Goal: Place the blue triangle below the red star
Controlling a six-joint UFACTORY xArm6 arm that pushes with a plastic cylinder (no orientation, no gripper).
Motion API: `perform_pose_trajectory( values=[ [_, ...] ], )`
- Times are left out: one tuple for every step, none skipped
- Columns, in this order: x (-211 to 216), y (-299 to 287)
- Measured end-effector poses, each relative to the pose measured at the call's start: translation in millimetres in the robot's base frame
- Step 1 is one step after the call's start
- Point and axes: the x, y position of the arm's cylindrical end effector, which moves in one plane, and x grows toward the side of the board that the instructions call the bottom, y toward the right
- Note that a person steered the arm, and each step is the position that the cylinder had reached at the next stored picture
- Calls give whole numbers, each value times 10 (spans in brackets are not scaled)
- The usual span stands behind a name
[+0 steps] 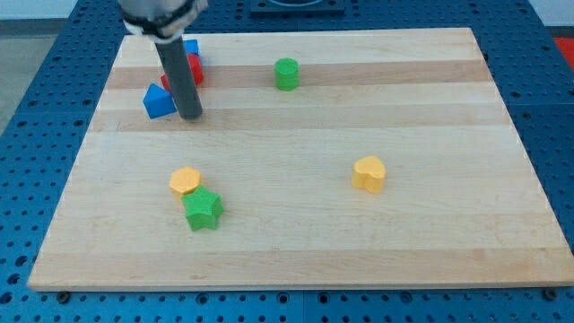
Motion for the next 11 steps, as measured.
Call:
perform_pose_trajectory(
  values=[
    [487, -477],
    [350, -1261],
    [-18, -1554],
    [-181, -934],
    [-310, -883],
    [-312, -918],
    [-287, -892],
    [-258, -846],
    [-258, -711],
    [-258, -579],
    [-258, -641]
  ],
)
